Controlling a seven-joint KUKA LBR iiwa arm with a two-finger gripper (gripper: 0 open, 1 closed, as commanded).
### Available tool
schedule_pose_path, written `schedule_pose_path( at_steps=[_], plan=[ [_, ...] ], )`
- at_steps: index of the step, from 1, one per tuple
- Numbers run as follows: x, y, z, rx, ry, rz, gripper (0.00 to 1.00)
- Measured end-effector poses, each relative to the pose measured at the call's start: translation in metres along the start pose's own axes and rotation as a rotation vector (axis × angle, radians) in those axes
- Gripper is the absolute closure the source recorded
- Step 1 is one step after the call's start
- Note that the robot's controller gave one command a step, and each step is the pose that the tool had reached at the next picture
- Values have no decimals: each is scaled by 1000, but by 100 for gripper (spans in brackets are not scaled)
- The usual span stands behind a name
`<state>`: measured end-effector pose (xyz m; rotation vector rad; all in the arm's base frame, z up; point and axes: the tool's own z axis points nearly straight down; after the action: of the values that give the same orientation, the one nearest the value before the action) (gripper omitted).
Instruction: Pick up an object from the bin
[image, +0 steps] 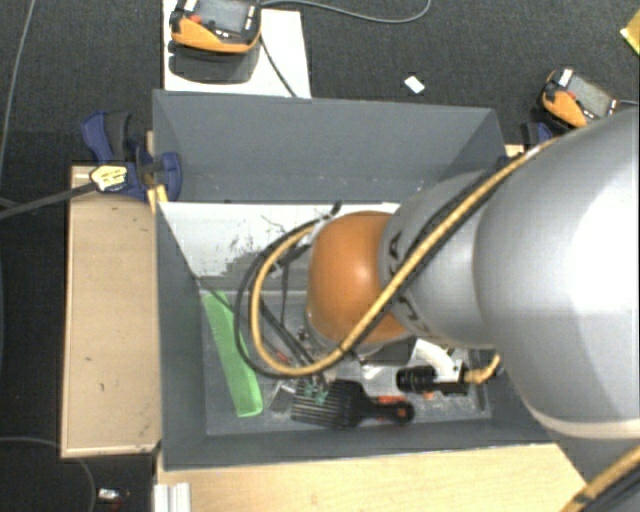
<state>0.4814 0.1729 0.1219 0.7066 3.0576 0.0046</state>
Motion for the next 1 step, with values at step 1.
schedule_pose_path(
  at_steps=[1],
  plan=[
    [-27,-65,44,-2,-4,-233,0]
  ],
)
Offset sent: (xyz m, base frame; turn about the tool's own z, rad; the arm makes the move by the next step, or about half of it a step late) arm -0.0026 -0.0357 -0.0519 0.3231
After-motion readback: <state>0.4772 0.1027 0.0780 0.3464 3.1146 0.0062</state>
